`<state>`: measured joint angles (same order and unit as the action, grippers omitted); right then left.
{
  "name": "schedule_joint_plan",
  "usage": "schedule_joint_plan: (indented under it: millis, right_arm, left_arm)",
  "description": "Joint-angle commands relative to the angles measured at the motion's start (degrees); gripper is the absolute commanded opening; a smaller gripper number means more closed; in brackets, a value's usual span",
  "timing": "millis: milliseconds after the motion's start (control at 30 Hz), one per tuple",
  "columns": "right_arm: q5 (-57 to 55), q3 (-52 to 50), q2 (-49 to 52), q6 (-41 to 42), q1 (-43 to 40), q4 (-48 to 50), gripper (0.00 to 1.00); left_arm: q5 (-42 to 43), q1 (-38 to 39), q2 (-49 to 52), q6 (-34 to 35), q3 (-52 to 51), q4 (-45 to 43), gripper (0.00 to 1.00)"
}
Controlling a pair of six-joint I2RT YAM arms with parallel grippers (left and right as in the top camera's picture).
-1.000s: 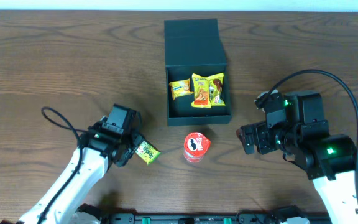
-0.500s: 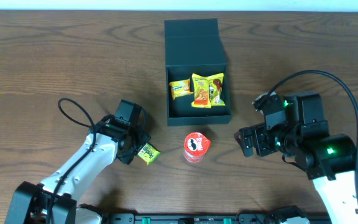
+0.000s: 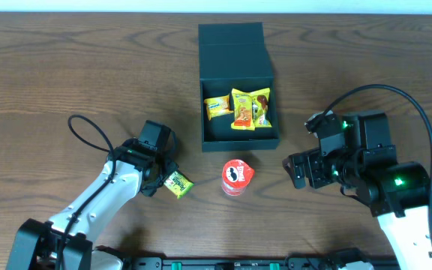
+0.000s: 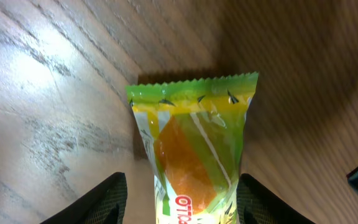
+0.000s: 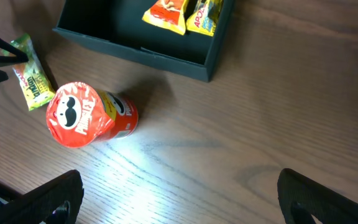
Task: Pack container
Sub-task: 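Grasp the green Apollo wafer packet with the left gripper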
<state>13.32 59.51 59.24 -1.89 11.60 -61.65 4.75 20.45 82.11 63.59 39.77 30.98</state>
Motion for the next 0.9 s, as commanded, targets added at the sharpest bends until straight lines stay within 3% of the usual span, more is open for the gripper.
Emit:
schedule_joint_plan:
  millis: [0, 867]
  right_arm:
    - [0.63, 0.81, -0.2, 0.57, 0.5, 0.39, 0.99]
    - [-1.31, 0.72, -0.2, -3.37, 0.48, 0.87, 0.99]
  left_arm:
    - [-2.4, -0.2, 0.35, -0.57, -0.11, 0.04, 0.58]
    - [0.24, -0.13, 3.82, -0.15, -0.11, -1.66, 0.59]
